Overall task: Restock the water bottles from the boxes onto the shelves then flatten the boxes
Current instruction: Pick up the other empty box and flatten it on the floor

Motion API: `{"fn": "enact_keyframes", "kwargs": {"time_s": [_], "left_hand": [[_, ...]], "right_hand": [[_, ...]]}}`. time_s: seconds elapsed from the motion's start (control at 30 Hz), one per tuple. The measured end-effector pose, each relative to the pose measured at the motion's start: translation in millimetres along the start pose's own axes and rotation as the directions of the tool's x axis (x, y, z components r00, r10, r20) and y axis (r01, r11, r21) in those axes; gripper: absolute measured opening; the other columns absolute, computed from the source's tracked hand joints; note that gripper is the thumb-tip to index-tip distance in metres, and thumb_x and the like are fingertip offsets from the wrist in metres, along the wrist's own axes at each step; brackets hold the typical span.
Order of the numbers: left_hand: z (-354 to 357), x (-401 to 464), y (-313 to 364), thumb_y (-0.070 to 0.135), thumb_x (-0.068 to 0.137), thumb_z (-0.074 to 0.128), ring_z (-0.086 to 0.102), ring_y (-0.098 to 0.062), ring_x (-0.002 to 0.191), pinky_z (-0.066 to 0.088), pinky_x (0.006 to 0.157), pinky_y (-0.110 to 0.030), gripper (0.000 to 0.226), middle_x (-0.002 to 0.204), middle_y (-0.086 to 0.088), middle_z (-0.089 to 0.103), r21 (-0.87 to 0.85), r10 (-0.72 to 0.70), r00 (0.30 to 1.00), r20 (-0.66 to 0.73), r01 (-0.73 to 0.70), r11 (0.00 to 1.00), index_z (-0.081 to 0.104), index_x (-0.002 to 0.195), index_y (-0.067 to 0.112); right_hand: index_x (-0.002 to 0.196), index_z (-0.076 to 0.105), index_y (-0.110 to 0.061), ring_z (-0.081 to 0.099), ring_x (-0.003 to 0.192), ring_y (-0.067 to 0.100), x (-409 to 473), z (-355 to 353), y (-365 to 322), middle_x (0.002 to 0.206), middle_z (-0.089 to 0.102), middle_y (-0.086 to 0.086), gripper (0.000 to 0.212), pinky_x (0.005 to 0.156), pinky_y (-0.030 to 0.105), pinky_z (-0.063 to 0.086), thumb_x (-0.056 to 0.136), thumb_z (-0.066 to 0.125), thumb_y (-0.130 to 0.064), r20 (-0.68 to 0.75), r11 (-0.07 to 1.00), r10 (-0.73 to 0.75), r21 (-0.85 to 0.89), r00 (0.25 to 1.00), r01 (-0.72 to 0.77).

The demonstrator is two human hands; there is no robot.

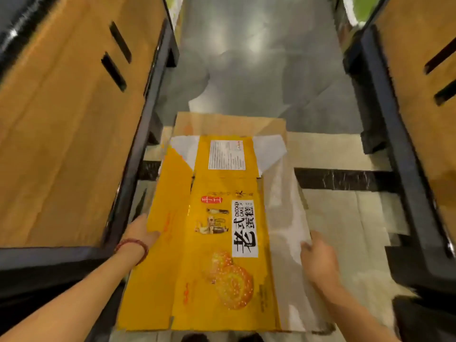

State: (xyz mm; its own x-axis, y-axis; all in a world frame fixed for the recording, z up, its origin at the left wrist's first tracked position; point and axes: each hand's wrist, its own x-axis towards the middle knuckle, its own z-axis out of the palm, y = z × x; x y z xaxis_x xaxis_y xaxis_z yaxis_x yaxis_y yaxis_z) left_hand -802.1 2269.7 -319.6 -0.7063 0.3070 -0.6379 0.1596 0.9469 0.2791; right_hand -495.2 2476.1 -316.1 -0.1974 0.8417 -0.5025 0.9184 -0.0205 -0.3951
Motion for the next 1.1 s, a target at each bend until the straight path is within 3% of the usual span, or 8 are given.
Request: {"fn": "enact_keyframes", "kwargs": {"time_s": [0.13,0.2,0.37,0.43,0.6,0.77,0.93,1.1], "left_hand": [[62,28,-44,0.016,0.088,0.063,0.052,-0.034,0.116,0.046,0.093,-0.04,0.045,0.127,-0.019,0.056,0.048,-0.009,1.0,0.027,0.008,0.999,0.049,0.128,0.001],[77,39,-51,0.013,0.088,0.062,0.056,-0.035,0.109,0.045,0.086,-0.038,0.038,0.119,-0.02,0.059,0.022,-0.008,1.0,-0.006,0.008,1.0,0.053,0.122,0.0],[79,69,-40,0.01,0.088,0.062,0.055,-0.028,0.094,0.042,0.077,-0.033,0.032,0.113,-0.02,0.061,-0.059,0.094,0.993,-0.066,-0.098,0.993,0.055,0.117,-0.001],[72,85,-28,0.01,0.088,0.062,0.056,-0.032,0.101,0.043,0.08,-0.034,0.033,0.113,-0.015,0.06,-0.078,0.122,0.989,-0.082,-0.129,0.989,0.054,0.118,-0.001],[64,120,5,0.009,0.088,0.061,0.054,-0.023,0.083,0.043,0.073,-0.032,0.015,0.098,-0.014,0.061,-0.161,0.17,0.978,-0.124,-0.189,0.969,0.056,0.102,0.006],[77,163,10,0.007,0.088,0.061,0.056,-0.027,0.09,0.045,0.078,-0.038,0.021,0.102,-0.015,0.062,-0.196,0.168,0.979,-0.117,-0.189,0.962,0.057,0.108,0.004],[114,196,-5,0.007,0.086,0.064,0.056,-0.032,0.099,0.044,0.081,-0.04,0.03,0.112,-0.021,0.06,-0.217,0.154,0.977,-0.146,-0.184,0.959,0.054,0.114,0.001],[132,206,-24,0.004,0.086,0.063,0.056,-0.037,0.106,0.042,0.083,-0.04,0.031,0.115,-0.024,0.059,-0.293,0.138,0.976,-0.17,-0.184,0.938,0.053,0.114,-0.003]], "right_hand": [[0.091,0.05,-0.011,0.059,0.095,0.039,8,71,46,0.098,0.063,0.022,0.005,0.069,0.035,0.037,0.091,0.048,-0.007,0.038,0.998,0.031,-0.054,0.999,-0.029],[0.086,0.045,-0.011,0.059,0.09,0.04,15,93,53,0.089,0.061,0.022,0.009,0.066,0.035,0.035,0.09,0.048,-0.004,0.005,0.998,0.024,-0.05,1.0,-0.024],[0.097,0.056,0.001,0.06,0.082,0.04,47,110,49,0.088,0.064,0.023,0.011,0.063,0.038,0.042,0.089,0.049,-0.002,-0.101,0.999,-0.044,-0.013,0.994,0.043],[0.099,0.057,0.0,0.061,0.082,0.039,64,109,40,0.09,0.065,0.02,0.014,0.064,0.036,0.043,0.088,0.048,-0.001,-0.143,0.995,-0.093,0.017,0.985,0.096],[0.103,0.055,-0.004,0.059,0.081,0.031,108,113,20,0.094,0.064,0.015,0.015,0.068,0.036,0.047,0.093,0.046,-0.01,-0.19,0.987,-0.117,0.084,0.975,0.135],[0.102,0.056,-0.007,0.057,0.083,0.028,152,132,18,0.098,0.063,0.013,0.015,0.07,0.035,0.048,0.094,0.044,-0.01,-0.191,0.993,-0.044,0.096,0.981,0.064],[0.116,0.056,-0.004,0.06,0.095,0.033,178,163,31,0.107,0.064,0.014,0.023,0.075,0.034,0.046,0.096,0.045,-0.011,-0.222,0.988,-0.079,0.111,0.972,0.106],[0.107,0.059,-0.004,0.062,0.095,0.031,179,181,55,0.103,0.066,0.012,0.017,0.084,0.041,0.052,0.095,0.048,-0.009,-0.292,0.948,-0.15,0.23,0.945,0.221]]}}
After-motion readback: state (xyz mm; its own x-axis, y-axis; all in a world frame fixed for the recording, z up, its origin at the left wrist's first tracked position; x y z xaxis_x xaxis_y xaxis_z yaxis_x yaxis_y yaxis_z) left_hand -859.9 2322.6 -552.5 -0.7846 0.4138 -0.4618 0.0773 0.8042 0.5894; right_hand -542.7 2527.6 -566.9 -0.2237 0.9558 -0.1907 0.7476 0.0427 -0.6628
